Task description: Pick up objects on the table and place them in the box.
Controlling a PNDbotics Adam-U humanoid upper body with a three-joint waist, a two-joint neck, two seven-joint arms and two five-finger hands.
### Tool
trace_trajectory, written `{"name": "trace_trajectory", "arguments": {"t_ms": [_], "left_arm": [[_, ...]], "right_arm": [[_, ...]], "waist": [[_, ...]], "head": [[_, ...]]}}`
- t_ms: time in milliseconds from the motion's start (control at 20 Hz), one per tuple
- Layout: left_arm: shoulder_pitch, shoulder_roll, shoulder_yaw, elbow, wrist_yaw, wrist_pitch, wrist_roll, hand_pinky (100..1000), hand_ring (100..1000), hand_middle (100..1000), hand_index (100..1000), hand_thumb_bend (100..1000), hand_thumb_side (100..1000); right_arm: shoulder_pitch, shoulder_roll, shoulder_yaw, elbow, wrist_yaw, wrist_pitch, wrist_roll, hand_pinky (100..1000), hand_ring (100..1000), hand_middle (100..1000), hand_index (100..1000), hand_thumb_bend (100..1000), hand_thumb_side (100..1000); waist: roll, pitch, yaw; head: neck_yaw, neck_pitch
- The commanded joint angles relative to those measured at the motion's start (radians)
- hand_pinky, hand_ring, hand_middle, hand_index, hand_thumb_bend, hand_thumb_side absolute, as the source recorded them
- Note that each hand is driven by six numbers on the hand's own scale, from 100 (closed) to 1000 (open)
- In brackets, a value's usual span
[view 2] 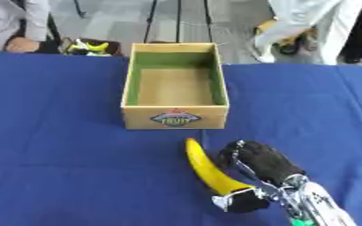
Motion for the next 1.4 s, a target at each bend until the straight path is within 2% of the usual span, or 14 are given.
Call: {"name": "trace_trajectory", "arguments": {"t_ms": [50, 300, 550, 1000, 1250, 1350, 1400], "left_arm": [[-0.004, 0.003, 0.007, -0.02, -0.004, -0.001, -0.002, 179, 321, 362, 473, 100, 1000], [-0.004, 0.003, 0.007, -0.02, -0.004, -0.001, -0.002, 179, 321, 362, 473, 100, 1000], [-0.002, 0.005, 0.005, -0.02, -0.003, -0.002, -0.004, 180, 321, 362, 473, 100, 1000], [-0.001, 0.006, 0.003, -0.02, 0.0, -0.002, -0.006, 180, 321, 362, 473, 100, 1000], [0.0, 0.006, 0.003, -0.02, 0.001, -0.002, -0.008, 180, 321, 362, 473, 100, 1000], [-0.001, 0.006, 0.003, -0.02, 0.001, -0.002, -0.008, 180, 321, 362, 473, 100, 1000], [-0.001, 0.006, 0.003, -0.02, 0.001, -0.002, -0.008, 180, 321, 362, 473, 100, 1000]], "right_arm": [[-0.01, -0.016, -0.008, -0.024, 0.008, -0.003, 0.022, 469, 742, 534, 690, 531, 483], [-0.012, -0.018, -0.007, -0.022, 0.013, -0.004, 0.037, 467, 737, 537, 685, 520, 485], [-0.029, -0.05, 0.016, -0.016, 0.02, -0.021, 0.032, 458, 725, 532, 679, 494, 508], [-0.048, -0.084, 0.042, -0.001, 0.028, -0.04, 0.005, 441, 701, 521, 660, 433, 540], [-0.052, -0.087, 0.044, 0.007, 0.028, -0.039, -0.004, 438, 698, 519, 657, 431, 525], [-0.051, -0.087, 0.045, 0.012, 0.03, -0.039, -0.002, 436, 696, 514, 648, 453, 469], [-0.05, -0.087, 0.045, 0.017, 0.033, -0.038, 0.0, 436, 696, 514, 647, 454, 468]], "waist": [[0.002, -0.014, 0.0], [0.002, -0.015, 0.001], [0.004, -0.017, 0.002], [0.004, -0.02, 0.008], [0.004, -0.02, 0.011], [0.004, -0.02, 0.012], [0.004, -0.019, 0.012]], "head": [[-0.005, -0.015], [-0.006, -0.017], [-0.011, -0.035], [-0.016, -0.027], [-0.018, -0.027], [-0.019, -0.027], [-0.019, -0.027]]}}
